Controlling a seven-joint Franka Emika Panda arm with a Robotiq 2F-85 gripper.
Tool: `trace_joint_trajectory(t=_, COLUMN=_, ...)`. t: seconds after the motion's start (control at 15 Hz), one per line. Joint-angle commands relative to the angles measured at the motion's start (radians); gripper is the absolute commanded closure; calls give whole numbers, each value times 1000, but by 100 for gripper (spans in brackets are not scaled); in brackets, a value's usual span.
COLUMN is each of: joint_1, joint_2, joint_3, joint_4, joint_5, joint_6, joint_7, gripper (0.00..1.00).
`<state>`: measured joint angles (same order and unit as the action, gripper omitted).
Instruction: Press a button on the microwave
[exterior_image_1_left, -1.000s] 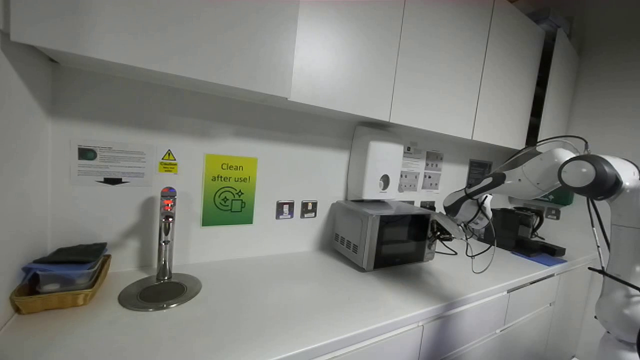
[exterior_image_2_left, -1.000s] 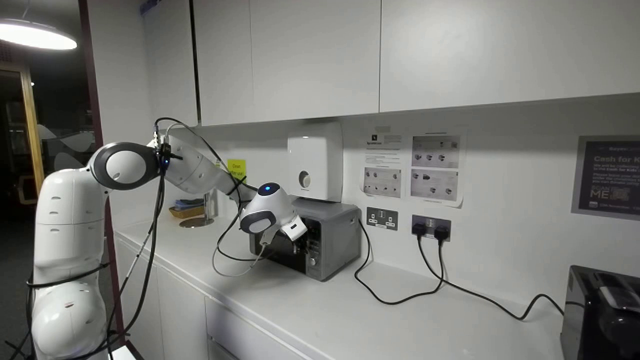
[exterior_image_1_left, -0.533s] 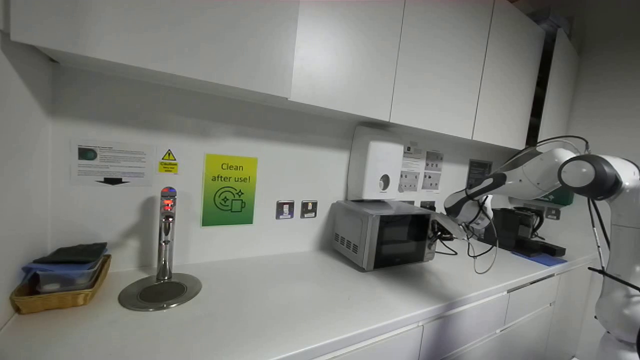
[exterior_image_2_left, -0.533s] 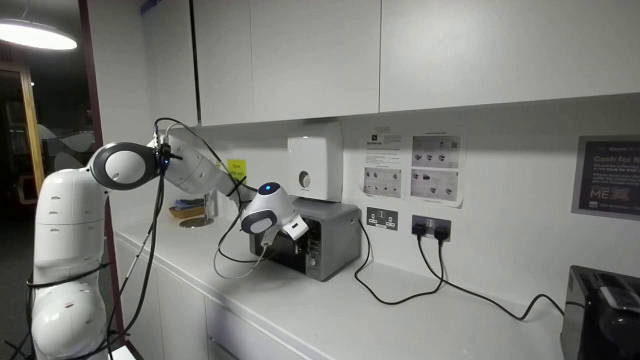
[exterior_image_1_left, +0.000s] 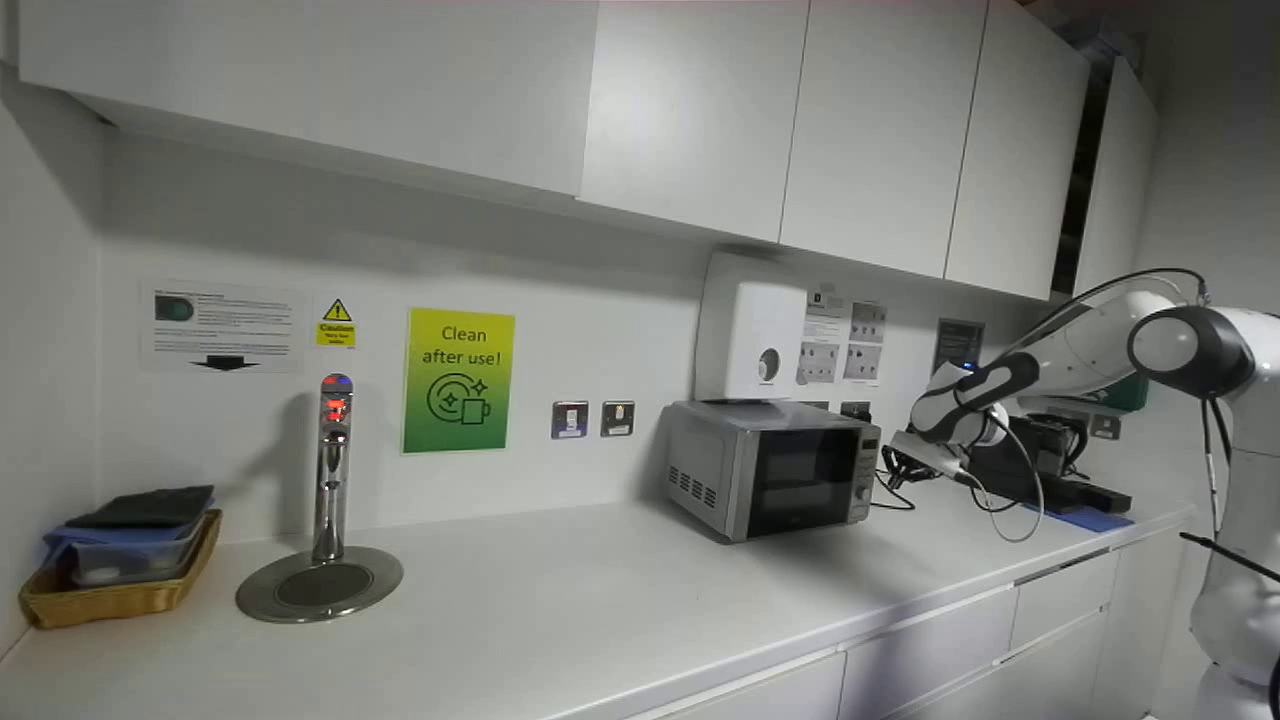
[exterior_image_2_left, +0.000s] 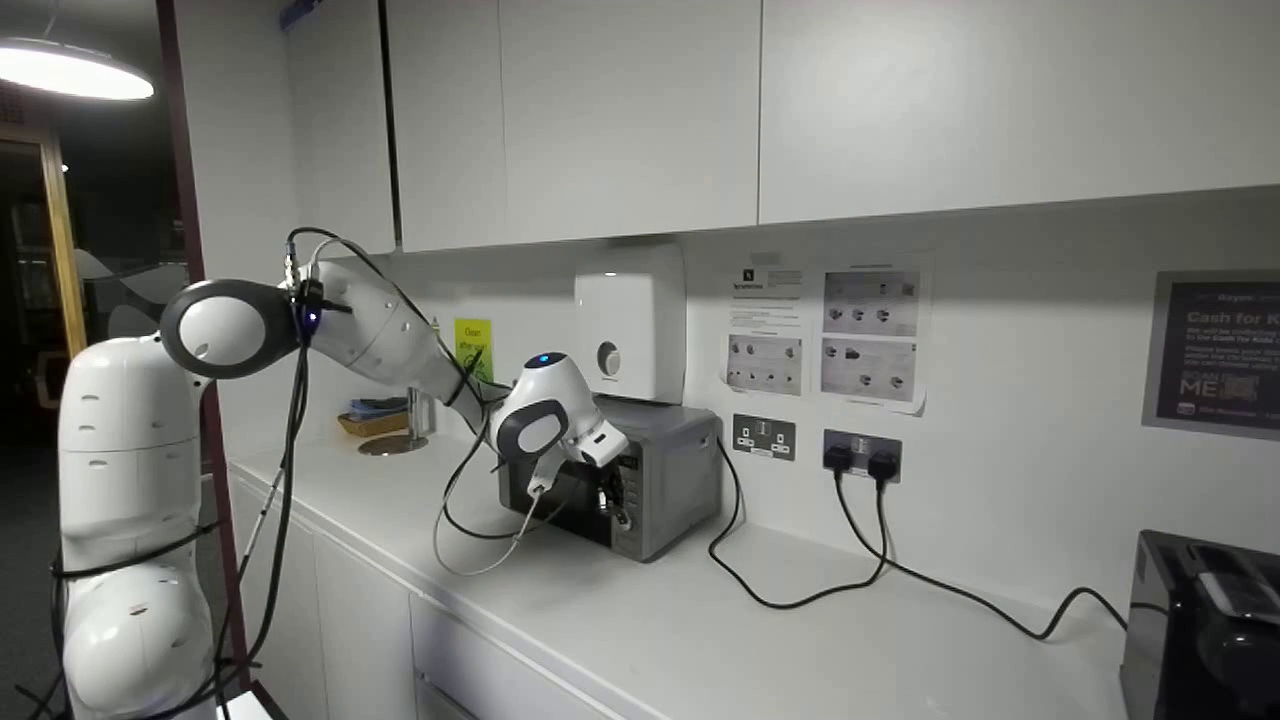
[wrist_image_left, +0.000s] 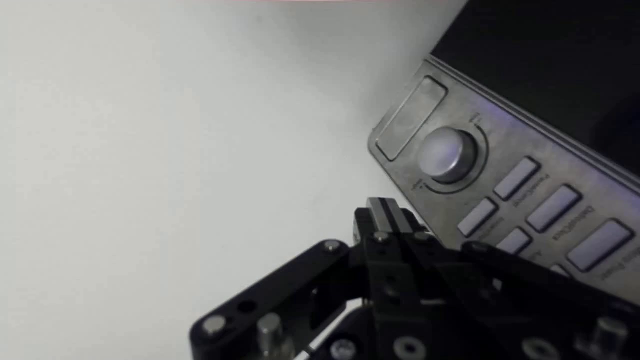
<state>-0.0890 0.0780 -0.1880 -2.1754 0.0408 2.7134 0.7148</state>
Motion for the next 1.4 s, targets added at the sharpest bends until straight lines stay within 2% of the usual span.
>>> trace_joint_trajectory(t=0.0, joint_1=-2, joint_2=-94, joint_3=1, joint_4=-30, joint_5=-123, joint_6=-144, joint_7=40, gripper=100)
trace_joint_trajectory(t=0.47, joint_1=-15, joint_2=-209, joint_3=58, joint_4=-26, joint_5=-211, joint_6=-440, joint_7=-13, gripper=100)
trace_joint_trajectory(t=0.87, joint_1=-23, joint_2=-303, joint_3=97, joint_4=-42, joint_5=-288, joint_6=-637, joint_7=-79, gripper=100)
trace_joint_trajectory(t=1.33, joint_1=-30, joint_2=-400, joint_3=114, joint_4=-87, joint_5=-366, joint_6=-779, joint_7=-255, gripper=100)
